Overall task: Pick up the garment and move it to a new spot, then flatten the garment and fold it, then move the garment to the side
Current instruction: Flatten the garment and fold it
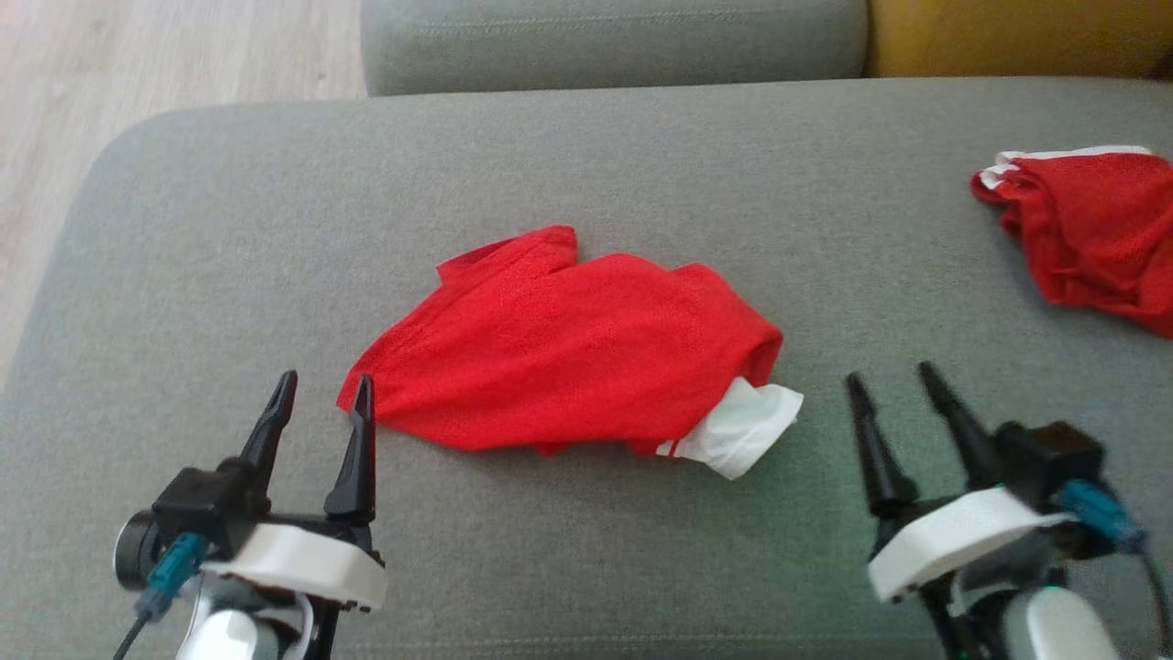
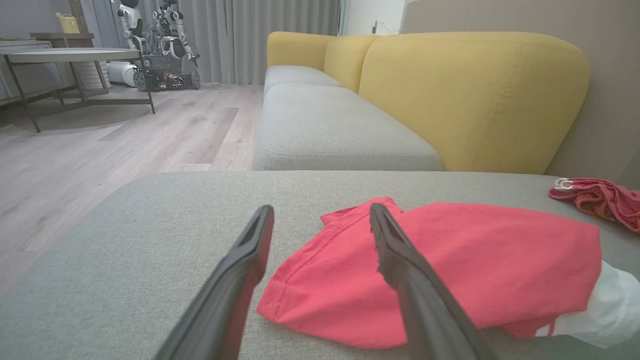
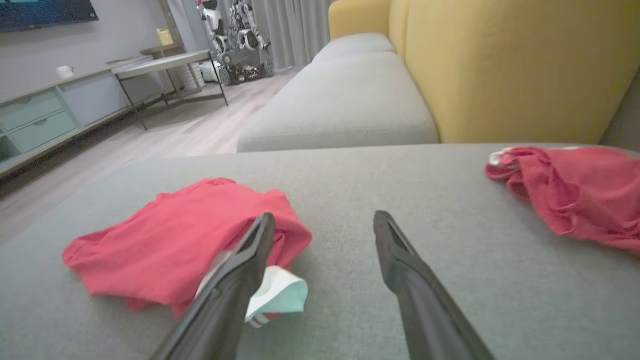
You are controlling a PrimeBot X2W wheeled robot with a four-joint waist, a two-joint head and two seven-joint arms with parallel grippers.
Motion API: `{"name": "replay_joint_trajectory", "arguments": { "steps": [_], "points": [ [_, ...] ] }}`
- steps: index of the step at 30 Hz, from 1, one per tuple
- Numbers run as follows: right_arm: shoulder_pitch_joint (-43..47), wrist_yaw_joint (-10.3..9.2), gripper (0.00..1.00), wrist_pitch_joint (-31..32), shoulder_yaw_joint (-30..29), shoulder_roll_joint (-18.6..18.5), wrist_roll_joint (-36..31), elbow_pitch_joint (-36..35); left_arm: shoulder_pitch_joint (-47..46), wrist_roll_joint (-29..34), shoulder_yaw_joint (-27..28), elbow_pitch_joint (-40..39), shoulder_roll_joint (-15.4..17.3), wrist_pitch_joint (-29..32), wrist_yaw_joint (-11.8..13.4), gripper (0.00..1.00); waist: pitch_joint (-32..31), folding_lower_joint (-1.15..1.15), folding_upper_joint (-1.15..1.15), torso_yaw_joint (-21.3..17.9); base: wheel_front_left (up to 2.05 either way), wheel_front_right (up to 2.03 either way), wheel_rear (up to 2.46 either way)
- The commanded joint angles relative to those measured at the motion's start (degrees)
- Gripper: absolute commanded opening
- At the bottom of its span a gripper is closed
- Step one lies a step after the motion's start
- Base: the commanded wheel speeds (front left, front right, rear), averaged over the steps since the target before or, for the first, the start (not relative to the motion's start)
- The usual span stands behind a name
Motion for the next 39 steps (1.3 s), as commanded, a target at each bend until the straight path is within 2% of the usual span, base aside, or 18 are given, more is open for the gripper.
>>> {"name": "replay_joint_trajectory", "arguments": {
  "steps": [1,6,12,13,14,18,29,34,39],
  "points": [
    [-1.79,-0.04,1.00,0.60,2.69,-0.28,0.36,-0.80,-3.57,-0.09,1.68,-1.88,0.98,-0.29,0.24,1.00,0.83,0.00,0.00,0.74,0.00,0.00,0.00],
    [-1.83,-0.04,1.00,1.38,7.06,-0.28,2.98,4.75,-4.89,-0.10,0.88,-1.09,0.27,-0.69,-0.21,1.00,2.48,0.00,0.00,2.56,0.00,0.00,0.00],
    [-5.41,-0.04,1.00,-0.79,10.45,-0.28,7.09,12.42,-6.60,-0.17,0.32,0.21,-0.40,-1.36,-0.85,1.00,4.33,0.00,0.00,3.91,0.00,0.00,0.00],
    [-6.21,-0.04,0.47,-1.36,10.83,-0.28,7.30,12.93,-6.77,-0.20,0.32,0.38,-0.44,-1.44,-0.91,1.00,4.44,0.00,0.00,3.98,0.00,0.00,0.00],
    [-6.84,-0.04,0.00,-1.84,11.07,-0.28,7.48,13.26,-6.90,-0.22,0.31,0.52,-0.47,-1.51,-0.95,1.00,4.52,0.00,0.00,4.03,0.00,0.00,0.00],
    [-8.72,-0.04,0.00,-4.05,10.99,-0.28,6.53,11.55,-7.24,-0.29,0.42,0.96,-0.51,-1.78,-1.05,1.00,4.69,0.00,0.00,3.96,0.00,0.00,0.00],
    [-14.12,-0.04,0.00,-5.53,7.28,-0.28,3.51,-3.18,-7.42,-0.56,0.49,1.28,-0.94,-2.22,-0.98,1.00,4.42,0.00,0.00,2.04,0.00,0.00,0.00],
    [-15.29,-0.04,0.00,-3.97,2.85,-0.38,2.16,-5.21,-7.62,-0.60,0.44,1.24,-0.98,-2.29,-0.97,1.00,4.70,0.00,0.00,1.62,0.00,0.00,0.00],
    [-13.00,-0.04,0.00,-1.55,-3.68,-0.37,2.19,-2.07,-7.91,-0.77,0.33,1.34,-1.09,-2.37,-1.17,1.00,5.39,0.00,0.00,1.46,0.00,0.00,0.00]
  ]
}}
